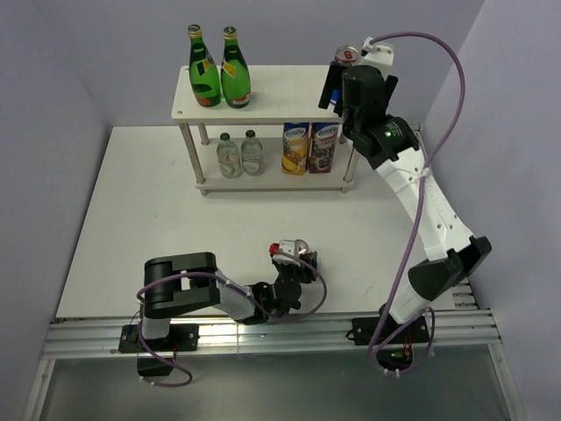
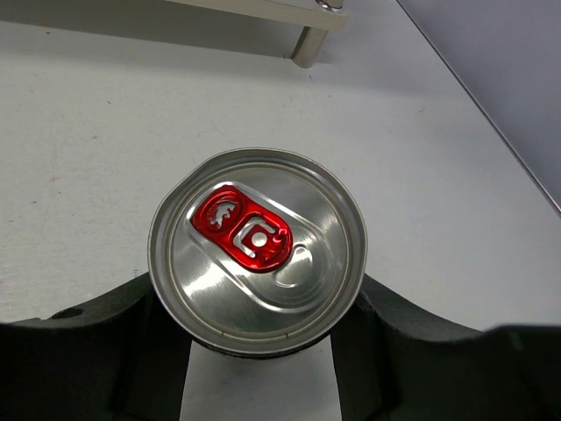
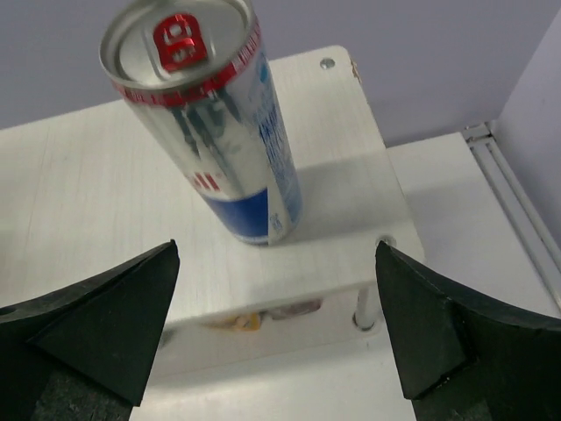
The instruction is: Place and organize the beverage onto the shelf
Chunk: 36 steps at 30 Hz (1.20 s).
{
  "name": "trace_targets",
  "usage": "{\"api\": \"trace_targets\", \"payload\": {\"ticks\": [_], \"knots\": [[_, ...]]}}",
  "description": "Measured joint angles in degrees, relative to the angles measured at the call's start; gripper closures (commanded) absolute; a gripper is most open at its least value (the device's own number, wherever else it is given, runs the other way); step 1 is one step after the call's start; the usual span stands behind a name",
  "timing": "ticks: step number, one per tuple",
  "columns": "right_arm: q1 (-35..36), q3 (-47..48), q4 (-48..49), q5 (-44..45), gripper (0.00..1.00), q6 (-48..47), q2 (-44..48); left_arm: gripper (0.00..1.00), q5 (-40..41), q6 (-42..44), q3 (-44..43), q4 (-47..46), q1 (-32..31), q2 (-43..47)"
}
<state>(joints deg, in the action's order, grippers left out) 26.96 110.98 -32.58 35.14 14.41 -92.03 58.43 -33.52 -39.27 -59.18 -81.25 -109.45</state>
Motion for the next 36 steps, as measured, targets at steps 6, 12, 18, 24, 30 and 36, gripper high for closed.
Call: {"api": "trace_targets", "payload": {"ticks": [6,12,18,24,30,36], "knots": [[0.76,-12.92,1.40,-3.13,0.00,4.28,10.51,1.00,0.42,-0.35,-1.40,3.78,-0.17,0.57],[8.46,-40.35,3.61,-2.19,0.00,9.25,30.56,1.00,-1.18,2.73,-0.15,18.45,0.15,8.66],[15.87,-57.22,2.93,-0.76,0.00,15.39,46.21,1.00,-5.38,13.18,-7.26,39.32,5.03,17.00],[18.71,-68.46,1.62,-0.28,0.00,20.81,53.62,1.00,-10.36,23.93,-26.82,48.09,10.75,17.16],[19.19,-74.82,1.81,-0.31,0.00,23.02,58.53,1.00,-15.19,32.44,-50.12,55.71,16.22,12.41],[19.19,-78.12,2.69,-0.81,0.00,23.06,60.59,1.00,-20.44,35.87,-75.63,66.58,21.42,1.70]]}}
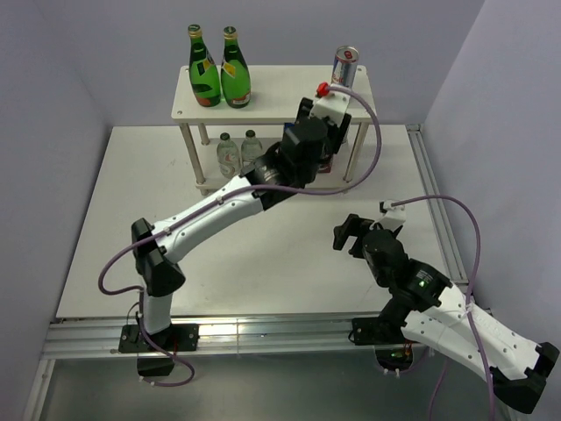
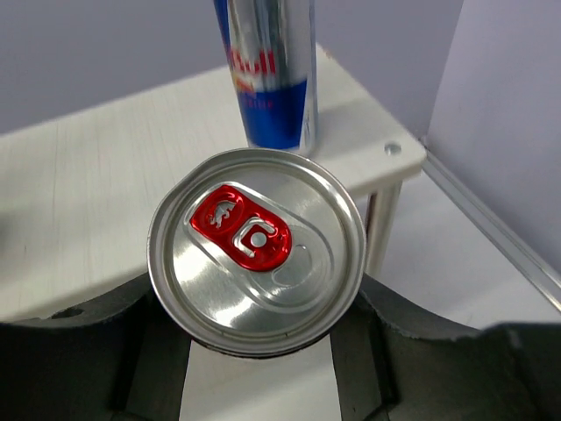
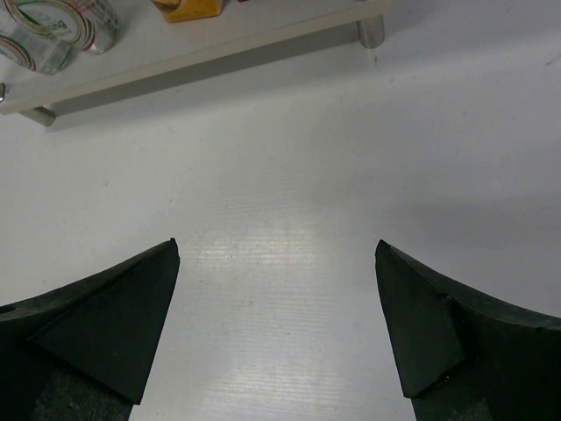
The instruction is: Place and organize the beverage onto the shelf
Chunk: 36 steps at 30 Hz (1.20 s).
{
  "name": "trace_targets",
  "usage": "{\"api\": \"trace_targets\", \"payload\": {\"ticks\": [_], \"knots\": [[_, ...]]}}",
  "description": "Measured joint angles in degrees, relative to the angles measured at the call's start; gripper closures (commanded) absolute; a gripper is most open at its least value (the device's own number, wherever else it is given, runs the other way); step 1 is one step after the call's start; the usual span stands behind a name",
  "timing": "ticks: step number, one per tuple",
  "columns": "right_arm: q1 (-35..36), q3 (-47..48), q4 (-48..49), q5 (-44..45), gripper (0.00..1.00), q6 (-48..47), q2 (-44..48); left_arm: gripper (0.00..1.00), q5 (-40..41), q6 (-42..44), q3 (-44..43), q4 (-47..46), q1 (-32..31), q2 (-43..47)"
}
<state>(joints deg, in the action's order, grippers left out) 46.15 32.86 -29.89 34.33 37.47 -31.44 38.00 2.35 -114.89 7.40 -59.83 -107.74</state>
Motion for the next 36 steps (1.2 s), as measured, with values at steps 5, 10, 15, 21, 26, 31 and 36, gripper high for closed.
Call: {"api": "trace_targets", "payload": {"ticks": [5,10,15,21,26,31,36], "knots": [[0.00,-1.25,0.92,-1.11,0.00,-0.28,0.85,1.00,-4.83,0.46,-17.35,8.61,3.74,-8.81],[0.02,-2.16,2.27,-1.68,0.01,-0.96,2.80,1.00,-10.69,-0.26,-21.03,12.26,6.54,-9.51],[0.02,-2.25,3.34,-2.40,0.01,-1.33,3.04,1.00,-15.58,-3.06,-22.51,13.14,12.28,-9.51],[0.11,-2.45,3.74,-2.54,0.02,-1.38,3.04,1.00,-19.21,-5.75,-23.30,13.29,18.10,-9.51],[0.11,-2.47,3.76,-2.51,0.02,-1.38,3.06,1.00,-23.41,-7.96,-25.14,13.51,19.32,-9.88],[0.11,-2.47,3.76,-2.51,0.02,-1.38,3.06,0.98,-28.09,-8.98,-27.21,13.31,19.76,-11.41],[0.11,-2.47,3.76,-2.49,0.02,-1.38,3.10,0.95,-30.71,-9.27,-27.21,13.38,19.93,-12.98]]}}
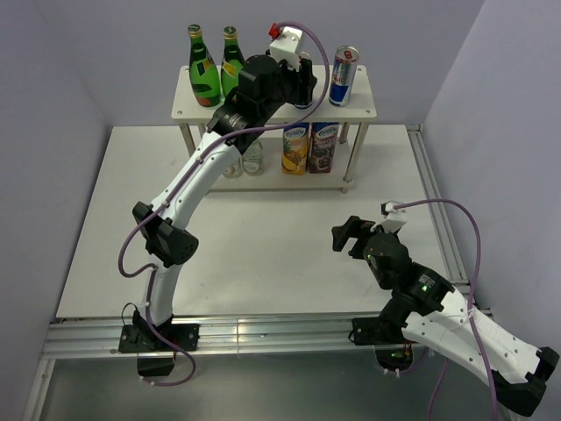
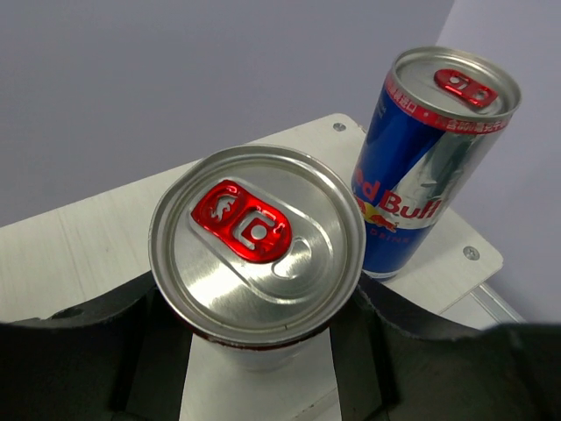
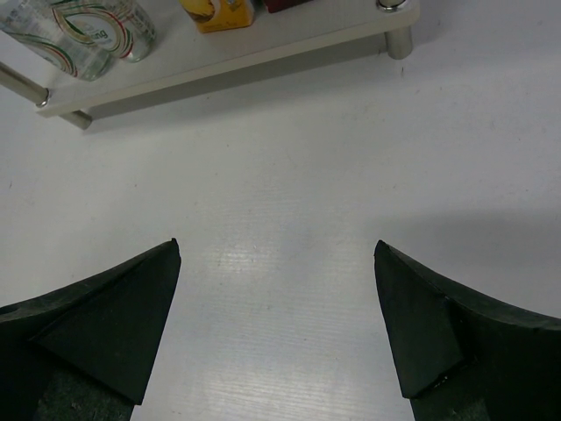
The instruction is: Place and organize the beverage onto the shelf
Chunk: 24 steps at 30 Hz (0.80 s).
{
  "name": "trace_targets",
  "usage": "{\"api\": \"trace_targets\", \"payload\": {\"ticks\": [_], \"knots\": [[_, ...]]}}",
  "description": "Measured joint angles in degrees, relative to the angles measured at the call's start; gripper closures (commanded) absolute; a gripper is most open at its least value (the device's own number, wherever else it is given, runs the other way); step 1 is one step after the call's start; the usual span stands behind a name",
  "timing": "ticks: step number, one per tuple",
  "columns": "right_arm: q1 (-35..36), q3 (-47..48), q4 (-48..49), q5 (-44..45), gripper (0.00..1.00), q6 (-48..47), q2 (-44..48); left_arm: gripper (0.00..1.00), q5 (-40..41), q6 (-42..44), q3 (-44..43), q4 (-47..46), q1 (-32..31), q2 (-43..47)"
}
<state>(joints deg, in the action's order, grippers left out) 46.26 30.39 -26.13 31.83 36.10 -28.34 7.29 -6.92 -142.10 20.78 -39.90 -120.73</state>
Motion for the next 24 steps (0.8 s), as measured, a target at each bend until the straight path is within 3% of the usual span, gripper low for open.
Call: {"api": "trace_targets", "payload": {"ticks": [4,11,17,24], "knots": [[0.00,0.00,0.00,0.00,0.02,0.02,0.09,0.88,-1.27,-0.09,0.00,-0.35,0.11,-0.20],[0.00,0.00,0.00,0.00,0.02,0.02,0.44,0.38,-2.67,-0.33,0.13,-0.59,0.20,-0.20],[0.00,-0.04,0.00,0.00,0.02,0.02,0.98,0.28,-3.82,-0.28,0.35,-2.78,0.20,-0.20],[0.00,-0.22,0.02,0.02,0.02,0.02,1.60,0.24,-4.00,-0.24,2.58,-5.22,0.20,-0.20]]}}
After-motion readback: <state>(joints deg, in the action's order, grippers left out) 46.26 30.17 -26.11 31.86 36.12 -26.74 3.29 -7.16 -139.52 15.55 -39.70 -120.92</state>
